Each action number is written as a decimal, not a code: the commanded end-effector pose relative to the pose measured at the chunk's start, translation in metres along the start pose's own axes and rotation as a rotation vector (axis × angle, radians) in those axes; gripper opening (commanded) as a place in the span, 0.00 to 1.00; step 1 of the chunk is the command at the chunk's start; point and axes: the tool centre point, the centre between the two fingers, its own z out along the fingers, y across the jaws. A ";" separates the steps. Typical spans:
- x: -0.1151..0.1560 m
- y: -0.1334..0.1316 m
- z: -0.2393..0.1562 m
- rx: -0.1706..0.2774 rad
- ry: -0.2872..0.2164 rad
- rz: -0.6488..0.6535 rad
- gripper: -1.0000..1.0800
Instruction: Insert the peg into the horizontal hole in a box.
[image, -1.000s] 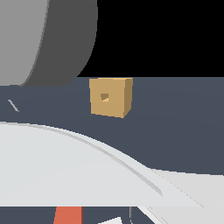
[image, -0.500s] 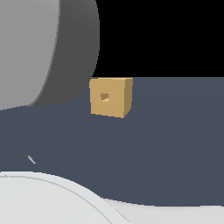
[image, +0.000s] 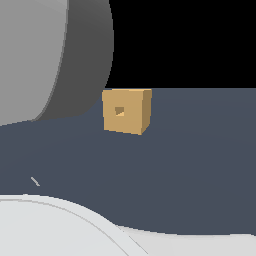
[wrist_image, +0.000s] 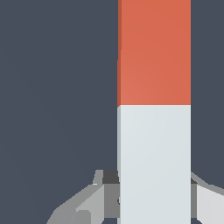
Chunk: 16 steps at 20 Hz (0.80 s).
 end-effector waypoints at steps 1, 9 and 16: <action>0.002 0.000 0.000 0.000 0.000 0.002 0.00; 0.022 -0.005 -0.004 0.000 0.000 0.031 0.00; 0.060 -0.012 -0.011 0.000 0.000 0.087 0.00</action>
